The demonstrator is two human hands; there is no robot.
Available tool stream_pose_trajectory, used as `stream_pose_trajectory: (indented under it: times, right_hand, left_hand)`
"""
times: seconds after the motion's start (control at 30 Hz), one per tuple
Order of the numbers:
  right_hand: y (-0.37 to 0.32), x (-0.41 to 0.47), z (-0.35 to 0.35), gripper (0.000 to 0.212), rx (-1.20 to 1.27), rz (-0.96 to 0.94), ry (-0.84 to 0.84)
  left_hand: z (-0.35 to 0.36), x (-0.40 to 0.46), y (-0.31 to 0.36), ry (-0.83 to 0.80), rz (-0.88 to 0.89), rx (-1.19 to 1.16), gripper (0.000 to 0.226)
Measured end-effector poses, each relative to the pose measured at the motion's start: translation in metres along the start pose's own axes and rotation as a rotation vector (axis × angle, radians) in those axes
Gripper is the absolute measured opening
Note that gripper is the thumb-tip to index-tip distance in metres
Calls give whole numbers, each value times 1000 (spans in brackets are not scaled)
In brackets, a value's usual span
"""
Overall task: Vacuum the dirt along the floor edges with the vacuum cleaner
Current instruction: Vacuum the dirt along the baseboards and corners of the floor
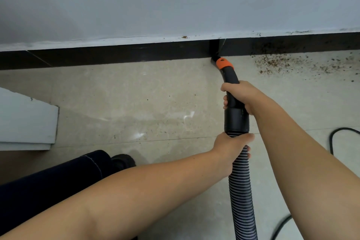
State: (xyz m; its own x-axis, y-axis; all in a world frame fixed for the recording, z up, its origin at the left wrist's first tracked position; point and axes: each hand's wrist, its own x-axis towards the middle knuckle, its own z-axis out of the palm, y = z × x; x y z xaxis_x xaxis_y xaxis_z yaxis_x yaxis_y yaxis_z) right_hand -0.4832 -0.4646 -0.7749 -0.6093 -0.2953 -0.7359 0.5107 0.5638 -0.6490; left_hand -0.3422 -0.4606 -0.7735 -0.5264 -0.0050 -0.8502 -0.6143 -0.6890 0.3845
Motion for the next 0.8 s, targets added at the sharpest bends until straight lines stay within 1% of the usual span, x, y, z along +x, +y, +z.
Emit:
stream_pose_trajectory:
  times: [0.1,0.17,0.23,0.33,0.43,0.57,0.73,0.8]
  right_hand:
    - [-1,-5,-4,18,-73,22,-52]
    - [-3,-8,1,19,-127,32,-106]
    - [-3,-8,9,20,-120,21,-106]
    - [-1,-6,15,19,-64,3,-50]
    - [5,-9,5,18,-32,18,-5]
    - [22,-18,-23,17,2,51,75]
    - [50,-31,-62,22,119,106,237]
    - [56,-36,-76,22,158,131,278]
  left_hand:
    - [10,-6,-8,-15,0,-34,19]
    - [13,-8,-13,7,4,-63,19]
    - [8,-7,-12,42,12,-68,19]
    - [-4,-5,-6,25,14,-31,19]
    - [-1,-6,-8,-7,-13,21,17]
    - [16,-8,-22,-77,-75,99,17]
    - [33,-11,-33,-160,-125,218,18]
    - [40,-11,-34,-190,-147,271,17]
